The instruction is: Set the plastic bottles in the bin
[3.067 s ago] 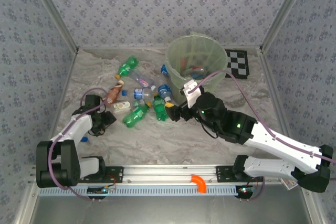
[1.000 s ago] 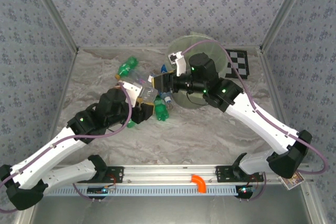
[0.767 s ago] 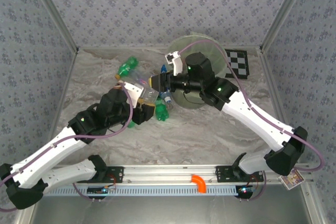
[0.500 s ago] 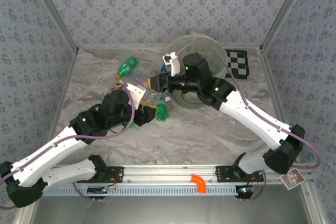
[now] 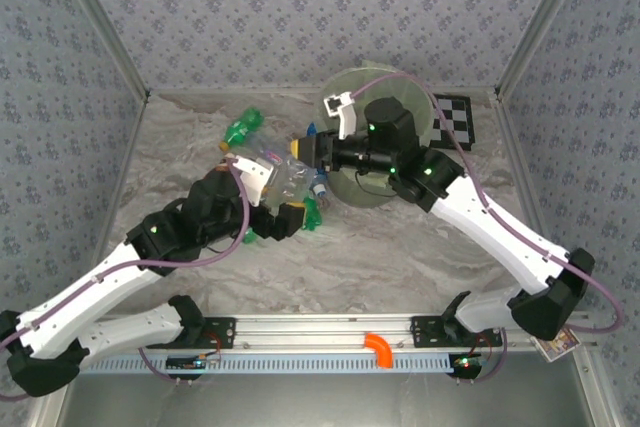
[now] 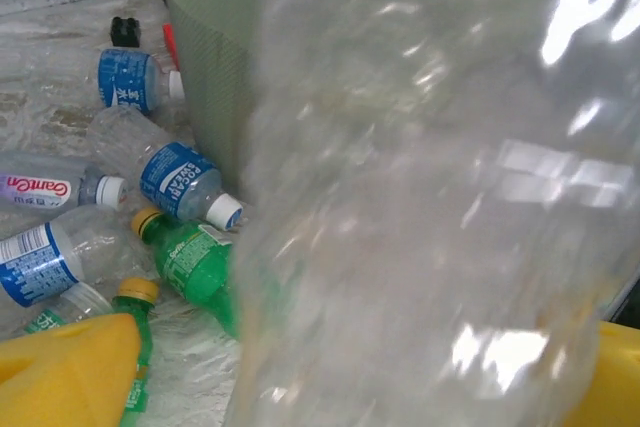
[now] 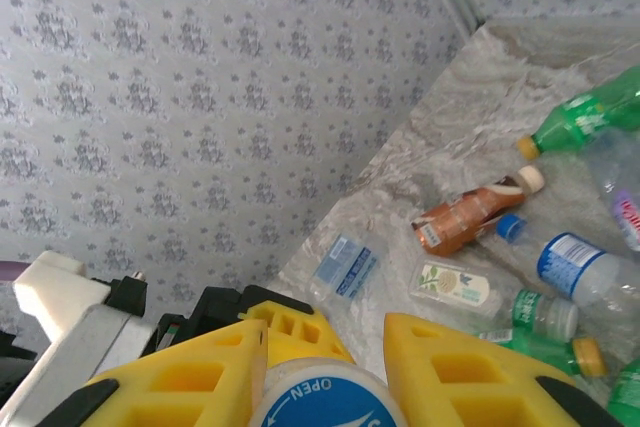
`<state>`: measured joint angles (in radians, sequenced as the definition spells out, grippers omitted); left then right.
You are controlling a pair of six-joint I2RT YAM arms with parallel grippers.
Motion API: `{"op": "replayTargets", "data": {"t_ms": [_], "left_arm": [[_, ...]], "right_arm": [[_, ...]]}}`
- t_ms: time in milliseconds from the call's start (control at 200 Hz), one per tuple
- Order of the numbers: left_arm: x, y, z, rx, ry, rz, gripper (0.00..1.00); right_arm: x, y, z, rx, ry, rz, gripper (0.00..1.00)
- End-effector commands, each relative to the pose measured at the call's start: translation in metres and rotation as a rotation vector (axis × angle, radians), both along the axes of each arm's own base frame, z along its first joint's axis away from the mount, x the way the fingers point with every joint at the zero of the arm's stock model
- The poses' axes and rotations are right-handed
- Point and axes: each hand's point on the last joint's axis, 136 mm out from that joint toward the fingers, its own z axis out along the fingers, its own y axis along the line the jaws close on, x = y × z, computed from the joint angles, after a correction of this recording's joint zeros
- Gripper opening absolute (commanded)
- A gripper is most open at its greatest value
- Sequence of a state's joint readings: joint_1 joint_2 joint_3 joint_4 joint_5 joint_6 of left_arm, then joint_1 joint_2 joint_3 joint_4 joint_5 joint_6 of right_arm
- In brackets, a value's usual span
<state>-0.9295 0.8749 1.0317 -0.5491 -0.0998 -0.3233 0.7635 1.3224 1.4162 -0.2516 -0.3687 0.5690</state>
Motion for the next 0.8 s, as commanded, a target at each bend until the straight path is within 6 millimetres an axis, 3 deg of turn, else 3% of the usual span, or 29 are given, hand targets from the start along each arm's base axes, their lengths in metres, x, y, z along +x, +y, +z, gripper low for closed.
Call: {"op": "replayTargets", "data": {"t_ms": [0, 235, 355, 470, 655, 800], "left_arm": [[-0.001, 0.013, 0.031, -0.081, -0.062, 0.047, 1.00], [0.003, 0.050, 0.043, -0.123, -0.127, 0.195, 1.00], [0.007, 0.065, 0.039, -0.119, -0.137, 0.275, 1.00], [0.012, 0.077, 0.032, -0.095, -0.132, 0.344, 1.00], [0.016, 0.088, 0.020, -0.064, -0.112, 0.417, 1.00], [0.023, 0.098, 0.002, -0.031, -0.075, 0.500, 1.00]], "right_arm": [[0.004, -0.031, 0.024, 0.025, -0.036, -0.086, 0.27], [0.033, -0.114, 0.065, 0.051, -0.123, -0.341, 0.26], [0.054, -0.161, 0.073, 0.023, -0.167, -0.539, 0.29], [0.074, -0.193, 0.075, 0.008, -0.194, -0.671, 0.26], [0.114, -0.215, 0.069, -0.043, -0.187, -0.780, 0.25], [0.141, -0.201, 0.047, -0.112, -0.151, -0.754, 0.27]]}}
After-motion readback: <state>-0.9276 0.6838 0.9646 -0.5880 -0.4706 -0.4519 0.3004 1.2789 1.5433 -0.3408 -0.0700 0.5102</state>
